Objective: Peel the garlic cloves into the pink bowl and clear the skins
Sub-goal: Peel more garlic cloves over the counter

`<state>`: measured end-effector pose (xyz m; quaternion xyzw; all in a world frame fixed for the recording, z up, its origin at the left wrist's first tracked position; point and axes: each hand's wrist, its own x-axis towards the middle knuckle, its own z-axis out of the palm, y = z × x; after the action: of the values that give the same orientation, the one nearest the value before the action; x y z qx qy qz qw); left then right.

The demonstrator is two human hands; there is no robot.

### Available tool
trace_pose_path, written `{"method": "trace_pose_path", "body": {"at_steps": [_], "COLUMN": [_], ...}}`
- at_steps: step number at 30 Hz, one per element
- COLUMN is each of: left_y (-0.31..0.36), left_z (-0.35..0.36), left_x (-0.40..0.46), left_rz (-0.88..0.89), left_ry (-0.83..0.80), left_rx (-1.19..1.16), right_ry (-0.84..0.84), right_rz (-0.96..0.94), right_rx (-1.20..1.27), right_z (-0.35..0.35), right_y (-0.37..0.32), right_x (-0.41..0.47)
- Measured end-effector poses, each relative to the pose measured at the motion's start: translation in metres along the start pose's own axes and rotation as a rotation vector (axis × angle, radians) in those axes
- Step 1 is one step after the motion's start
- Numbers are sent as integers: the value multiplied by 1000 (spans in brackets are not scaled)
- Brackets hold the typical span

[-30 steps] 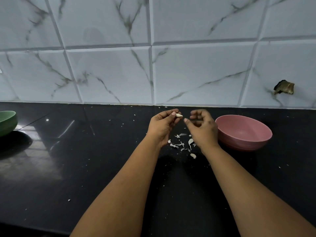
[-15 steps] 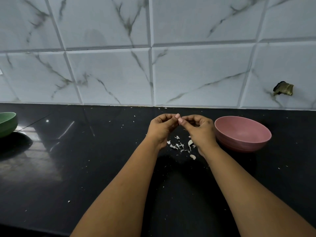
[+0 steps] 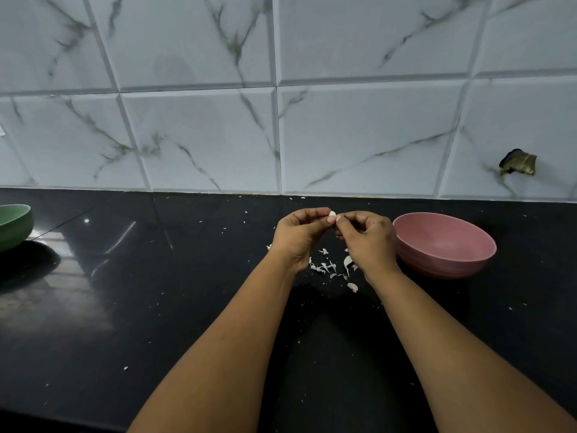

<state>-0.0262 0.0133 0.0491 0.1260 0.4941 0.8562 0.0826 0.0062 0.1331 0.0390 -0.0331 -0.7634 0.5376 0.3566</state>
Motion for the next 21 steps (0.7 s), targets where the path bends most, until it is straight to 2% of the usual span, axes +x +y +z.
{"method": "trace_pose_path", "body": {"at_steps": [5,21], "left_y": [-2,-3], "left_z": [5,3], "left_x": [-2,1], "left_rz": [11,-15], "left_ry": [2,11], "left_rx": [-24,-18], "right_ry": [41,-5], "right_rz": [-46,-59], "right_rx": [-70,-74], "right_z": [-1,-2], "right_y": [1,1], "right_x": [1,0]}}
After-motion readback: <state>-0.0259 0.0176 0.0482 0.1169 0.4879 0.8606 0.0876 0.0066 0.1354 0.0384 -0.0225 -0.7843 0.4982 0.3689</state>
